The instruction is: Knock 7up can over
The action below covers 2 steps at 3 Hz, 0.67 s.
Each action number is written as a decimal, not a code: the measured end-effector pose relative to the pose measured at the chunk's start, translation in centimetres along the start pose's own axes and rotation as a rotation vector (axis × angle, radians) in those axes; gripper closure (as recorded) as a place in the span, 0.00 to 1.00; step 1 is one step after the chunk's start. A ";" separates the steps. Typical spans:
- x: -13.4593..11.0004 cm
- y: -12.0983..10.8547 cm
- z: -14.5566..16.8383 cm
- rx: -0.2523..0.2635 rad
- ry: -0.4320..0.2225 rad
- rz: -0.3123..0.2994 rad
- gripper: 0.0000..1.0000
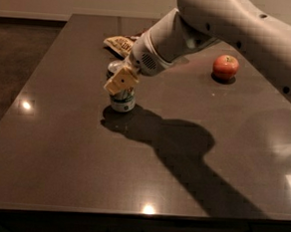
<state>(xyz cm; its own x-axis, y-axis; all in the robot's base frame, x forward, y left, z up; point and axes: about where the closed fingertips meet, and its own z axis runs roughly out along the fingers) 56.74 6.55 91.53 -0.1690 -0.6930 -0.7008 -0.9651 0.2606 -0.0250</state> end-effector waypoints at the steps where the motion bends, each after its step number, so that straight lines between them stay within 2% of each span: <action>1: 0.0 -0.6 -2.1 0.025 0.039 -0.018 0.93; 2: 0.7 -1.5 -5.5 0.036 0.112 -0.045 1.00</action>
Offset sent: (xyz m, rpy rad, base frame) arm 0.0004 -0.0857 0.0528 -0.2141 -0.0182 0.0172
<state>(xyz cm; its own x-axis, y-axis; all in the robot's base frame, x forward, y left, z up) 56.97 1.96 94.99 -0.1485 -0.7746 -0.6148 -0.9648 0.2498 -0.0818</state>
